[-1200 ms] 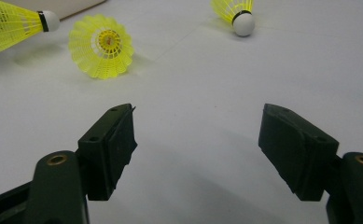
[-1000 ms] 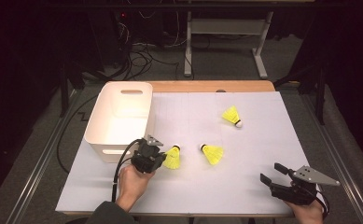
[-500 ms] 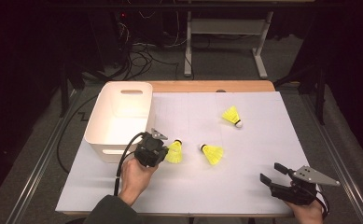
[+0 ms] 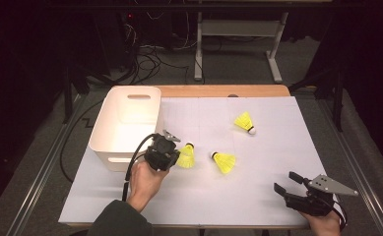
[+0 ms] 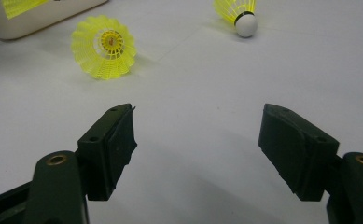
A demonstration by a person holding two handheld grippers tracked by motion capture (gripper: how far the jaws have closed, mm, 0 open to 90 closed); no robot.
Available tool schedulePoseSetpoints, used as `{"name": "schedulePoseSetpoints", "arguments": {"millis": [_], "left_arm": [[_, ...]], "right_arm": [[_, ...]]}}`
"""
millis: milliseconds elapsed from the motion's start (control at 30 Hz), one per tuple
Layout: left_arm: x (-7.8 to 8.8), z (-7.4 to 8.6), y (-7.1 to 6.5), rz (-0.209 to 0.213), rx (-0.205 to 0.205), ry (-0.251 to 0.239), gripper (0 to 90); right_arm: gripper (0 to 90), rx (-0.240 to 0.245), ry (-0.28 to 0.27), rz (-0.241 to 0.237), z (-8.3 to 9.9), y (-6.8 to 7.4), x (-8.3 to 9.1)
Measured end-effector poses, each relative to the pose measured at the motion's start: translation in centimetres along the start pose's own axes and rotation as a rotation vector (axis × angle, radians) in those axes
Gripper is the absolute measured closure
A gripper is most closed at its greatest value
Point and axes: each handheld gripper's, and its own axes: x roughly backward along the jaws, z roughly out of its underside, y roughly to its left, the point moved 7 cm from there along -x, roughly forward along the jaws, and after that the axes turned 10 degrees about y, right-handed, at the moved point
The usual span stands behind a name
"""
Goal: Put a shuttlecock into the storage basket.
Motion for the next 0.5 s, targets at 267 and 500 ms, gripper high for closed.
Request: {"name": "schedulePoseSetpoints", "arguments": {"millis": [267,500], "left_arm": [[0.03,-0.33,0.52,0.013,0.023,0.010,89.0],[0.46,-0.44,0.61,0.005,0.022,0.002,89.0]], "right_arm": [[27.4,-0.005,0.000,-0.003,-0.03,0.03,-0.05],[27.4,-0.003,0.001,-0.004,-0.04,0.05,-0.09]]}}
